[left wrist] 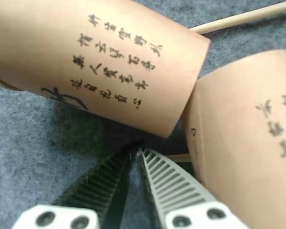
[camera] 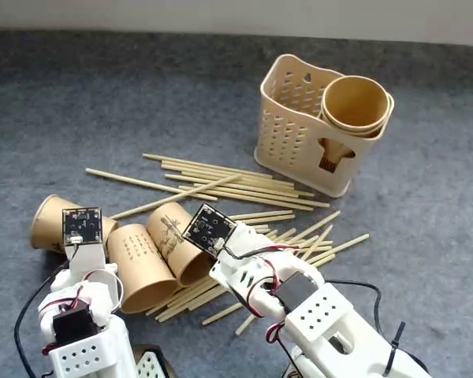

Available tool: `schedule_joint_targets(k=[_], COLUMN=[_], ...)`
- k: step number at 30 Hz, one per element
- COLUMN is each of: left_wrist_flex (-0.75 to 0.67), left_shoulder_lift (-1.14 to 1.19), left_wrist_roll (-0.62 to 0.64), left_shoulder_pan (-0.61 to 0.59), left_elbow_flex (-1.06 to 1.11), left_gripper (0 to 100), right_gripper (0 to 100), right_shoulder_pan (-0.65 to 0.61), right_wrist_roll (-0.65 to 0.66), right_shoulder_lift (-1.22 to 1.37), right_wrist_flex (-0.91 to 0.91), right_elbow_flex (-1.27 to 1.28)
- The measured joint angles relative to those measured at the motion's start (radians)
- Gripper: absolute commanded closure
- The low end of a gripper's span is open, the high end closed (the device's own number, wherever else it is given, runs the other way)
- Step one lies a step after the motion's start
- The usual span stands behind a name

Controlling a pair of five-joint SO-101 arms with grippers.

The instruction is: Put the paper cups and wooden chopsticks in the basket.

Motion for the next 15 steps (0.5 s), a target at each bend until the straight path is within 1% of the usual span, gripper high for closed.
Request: schedule_joint_targets(k=[7, 15], left_wrist_flex=[0.0, 0.0], left_shoulder_lift=[0.0, 0.0], left_wrist_roll=[0.0, 0.0], left_shoulder_pan=[0.0, 0.0], left_elbow_flex=[0.0, 0.0], left_gripper=[99, 99], right_gripper=[99.1, 99.1], right_shoulder_pan=[0.002, 0.08], right_wrist_roll=[-0.009, -0.104], right_shoulder_lift=[-0.006, -0.006], right_wrist_flex=[0.017, 0.215], right_elbow_flex=[-0.011, -0.155])
